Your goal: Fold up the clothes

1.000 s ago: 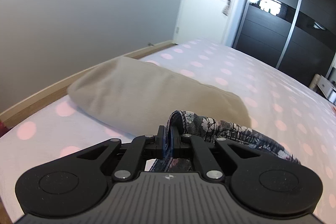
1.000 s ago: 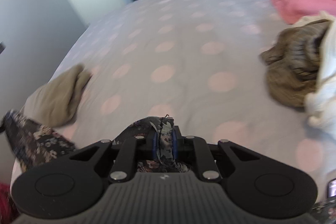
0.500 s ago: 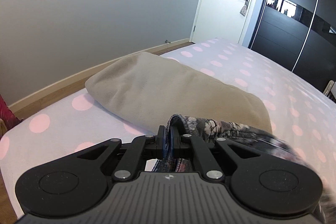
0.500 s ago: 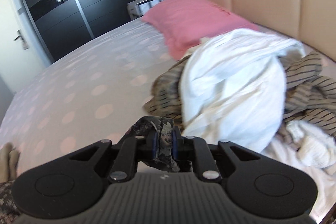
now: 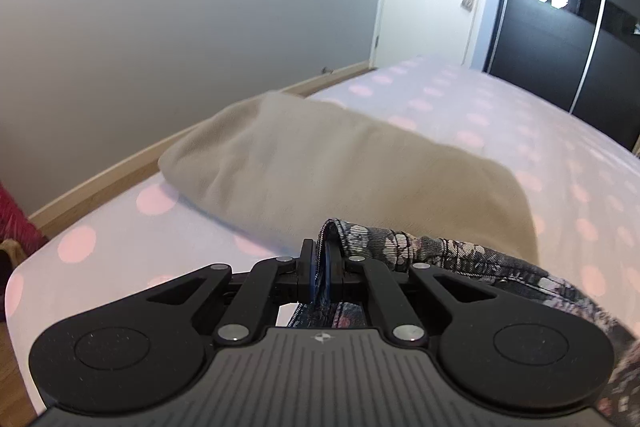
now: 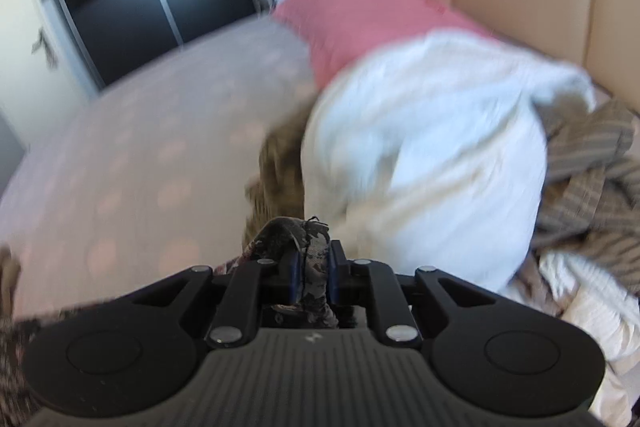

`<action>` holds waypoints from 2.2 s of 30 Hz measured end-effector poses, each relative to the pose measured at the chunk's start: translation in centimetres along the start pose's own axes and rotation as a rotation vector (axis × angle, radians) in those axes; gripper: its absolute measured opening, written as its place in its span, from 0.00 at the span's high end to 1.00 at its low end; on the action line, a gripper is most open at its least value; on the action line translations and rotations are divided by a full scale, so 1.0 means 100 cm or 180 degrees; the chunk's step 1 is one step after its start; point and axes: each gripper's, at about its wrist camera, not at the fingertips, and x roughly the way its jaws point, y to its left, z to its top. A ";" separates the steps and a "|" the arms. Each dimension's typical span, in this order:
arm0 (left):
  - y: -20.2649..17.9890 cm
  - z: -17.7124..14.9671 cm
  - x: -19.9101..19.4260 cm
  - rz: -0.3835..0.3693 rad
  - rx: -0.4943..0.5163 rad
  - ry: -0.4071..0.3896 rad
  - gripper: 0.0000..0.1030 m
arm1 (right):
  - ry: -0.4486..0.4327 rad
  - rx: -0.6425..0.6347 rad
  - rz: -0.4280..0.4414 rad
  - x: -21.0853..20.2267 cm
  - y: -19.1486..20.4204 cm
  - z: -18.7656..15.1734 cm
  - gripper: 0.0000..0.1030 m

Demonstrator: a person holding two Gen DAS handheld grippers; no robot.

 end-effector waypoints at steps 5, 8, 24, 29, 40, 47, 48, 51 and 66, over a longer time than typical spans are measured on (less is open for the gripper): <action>-0.008 -0.002 0.004 0.0103 0.0022 0.0034 0.97 | 0.0655 -0.0660 0.0007 0.021 0.004 -0.043 0.84; -0.013 -0.001 0.005 0.0161 0.0012 0.0054 0.97 | 0.0905 -0.1002 0.0160 0.019 0.004 -0.063 0.84; -0.024 -0.001 0.002 0.0391 -0.0079 0.0089 0.97 | 0.1885 -0.2056 0.0526 0.019 0.018 -0.138 0.74; -0.022 -0.002 0.005 0.0388 -0.0088 0.0110 0.97 | 0.1651 -0.1551 0.0554 -0.001 -0.011 -0.114 0.71; -0.026 -0.003 0.007 0.0428 -0.0037 0.0100 0.97 | 0.1072 0.0244 0.0975 -0.002 -0.066 -0.066 0.67; -0.028 -0.003 0.010 0.0455 -0.0021 0.0102 0.97 | 0.0834 0.0596 0.1137 -0.014 -0.077 -0.047 0.58; -0.029 -0.003 0.011 0.0460 -0.0015 0.0103 0.97 | 0.0866 0.0545 0.0987 -0.008 -0.074 -0.049 0.58; -0.031 -0.003 0.012 0.0464 0.0004 0.0107 0.97 | 0.1060 0.0409 0.0637 0.020 -0.063 -0.058 0.58; -0.034 -0.004 0.016 0.0479 0.0045 0.0116 0.97 | 0.1412 0.0118 0.0489 0.073 -0.037 -0.096 0.79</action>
